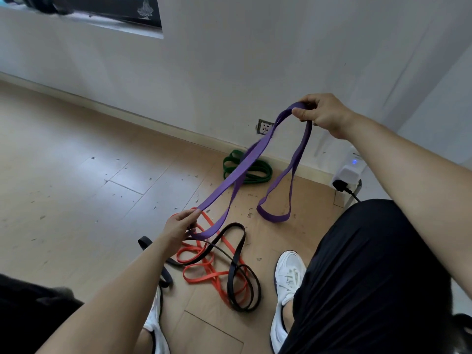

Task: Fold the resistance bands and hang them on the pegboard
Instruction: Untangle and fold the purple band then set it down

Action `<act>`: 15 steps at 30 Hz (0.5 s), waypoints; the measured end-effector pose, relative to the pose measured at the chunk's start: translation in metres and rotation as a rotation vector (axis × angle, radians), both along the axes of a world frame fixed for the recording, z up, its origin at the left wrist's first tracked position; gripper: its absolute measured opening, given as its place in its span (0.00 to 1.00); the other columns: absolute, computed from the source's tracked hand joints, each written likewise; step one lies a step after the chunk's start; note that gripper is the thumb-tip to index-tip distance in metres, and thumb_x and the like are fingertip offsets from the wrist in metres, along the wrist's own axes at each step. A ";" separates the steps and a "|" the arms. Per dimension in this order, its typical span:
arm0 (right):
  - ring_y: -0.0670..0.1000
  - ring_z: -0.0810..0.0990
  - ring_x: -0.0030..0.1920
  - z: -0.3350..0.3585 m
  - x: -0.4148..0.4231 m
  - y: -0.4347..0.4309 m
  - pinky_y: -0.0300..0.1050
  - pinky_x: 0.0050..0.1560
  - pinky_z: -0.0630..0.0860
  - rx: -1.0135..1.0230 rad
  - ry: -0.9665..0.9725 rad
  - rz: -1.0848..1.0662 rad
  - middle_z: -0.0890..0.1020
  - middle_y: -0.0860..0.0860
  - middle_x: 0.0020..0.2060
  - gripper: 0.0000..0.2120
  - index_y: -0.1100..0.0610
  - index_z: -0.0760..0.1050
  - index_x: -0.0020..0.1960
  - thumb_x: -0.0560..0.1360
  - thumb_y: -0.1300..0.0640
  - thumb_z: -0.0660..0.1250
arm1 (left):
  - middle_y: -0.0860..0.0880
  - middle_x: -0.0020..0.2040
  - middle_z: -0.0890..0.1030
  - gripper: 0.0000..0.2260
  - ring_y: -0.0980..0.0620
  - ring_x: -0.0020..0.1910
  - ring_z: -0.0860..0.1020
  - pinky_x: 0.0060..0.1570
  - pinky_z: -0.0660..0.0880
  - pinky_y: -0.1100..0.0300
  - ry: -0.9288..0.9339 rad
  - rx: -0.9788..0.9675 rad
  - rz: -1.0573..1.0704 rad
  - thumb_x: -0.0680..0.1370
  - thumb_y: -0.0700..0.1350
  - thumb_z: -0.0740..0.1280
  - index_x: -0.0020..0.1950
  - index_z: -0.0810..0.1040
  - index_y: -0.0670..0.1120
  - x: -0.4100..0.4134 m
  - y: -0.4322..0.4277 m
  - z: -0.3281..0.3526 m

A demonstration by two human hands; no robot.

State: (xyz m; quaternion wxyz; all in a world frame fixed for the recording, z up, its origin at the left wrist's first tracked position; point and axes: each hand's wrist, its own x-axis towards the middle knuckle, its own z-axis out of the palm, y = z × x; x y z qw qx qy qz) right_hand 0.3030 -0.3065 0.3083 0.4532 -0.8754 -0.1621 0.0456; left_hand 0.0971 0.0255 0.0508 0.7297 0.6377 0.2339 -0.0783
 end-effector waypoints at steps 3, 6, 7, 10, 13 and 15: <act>0.46 0.76 0.42 0.003 -0.005 0.002 0.27 0.37 0.72 -0.005 -0.001 0.067 0.78 0.49 0.40 0.08 0.59 0.79 0.57 0.80 0.58 0.70 | 0.45 0.45 0.85 0.13 0.47 0.42 0.83 0.45 0.81 0.54 -0.043 0.207 -0.048 0.77 0.47 0.74 0.58 0.83 0.43 -0.002 0.001 -0.006; 0.46 0.78 0.43 0.006 -0.010 0.009 0.34 0.46 0.76 -0.011 0.005 0.145 0.80 0.51 0.43 0.10 0.62 0.79 0.58 0.79 0.58 0.70 | 0.43 0.52 0.85 0.13 0.46 0.49 0.84 0.46 0.82 0.58 -0.036 0.318 -0.004 0.79 0.45 0.72 0.63 0.82 0.43 -0.001 0.002 -0.011; 0.46 0.79 0.44 0.008 -0.011 0.013 0.37 0.49 0.77 -0.013 0.003 0.171 0.81 0.52 0.44 0.12 0.63 0.80 0.59 0.79 0.59 0.70 | 0.44 0.54 0.85 0.13 0.47 0.50 0.84 0.46 0.80 0.60 -0.027 0.334 0.024 0.80 0.44 0.72 0.64 0.81 0.43 0.001 0.002 -0.010; 0.46 0.80 0.45 0.014 -0.016 0.026 0.38 0.51 0.77 -0.010 -0.019 0.230 0.83 0.54 0.46 0.12 0.63 0.80 0.60 0.78 0.59 0.71 | 0.46 0.55 0.83 0.15 0.47 0.56 0.81 0.55 0.78 0.57 0.014 0.412 0.051 0.80 0.46 0.72 0.65 0.80 0.44 0.014 0.006 -0.002; 0.50 0.81 0.47 0.018 -0.022 0.040 0.48 0.53 0.80 -0.023 -0.017 0.269 0.84 0.62 0.51 0.13 0.62 0.80 0.60 0.78 0.58 0.72 | 0.47 0.57 0.82 0.14 0.47 0.59 0.80 0.60 0.77 0.53 -0.029 0.448 0.012 0.80 0.44 0.71 0.66 0.80 0.44 0.031 0.007 0.025; 0.56 0.81 0.49 0.018 -0.025 0.047 0.61 0.58 0.78 -0.057 -0.002 0.298 0.82 0.67 0.54 0.13 0.59 0.80 0.60 0.77 0.55 0.73 | 0.48 0.57 0.83 0.14 0.47 0.59 0.81 0.54 0.78 0.58 -0.112 0.468 -0.005 0.80 0.44 0.71 0.65 0.81 0.44 0.046 0.005 0.052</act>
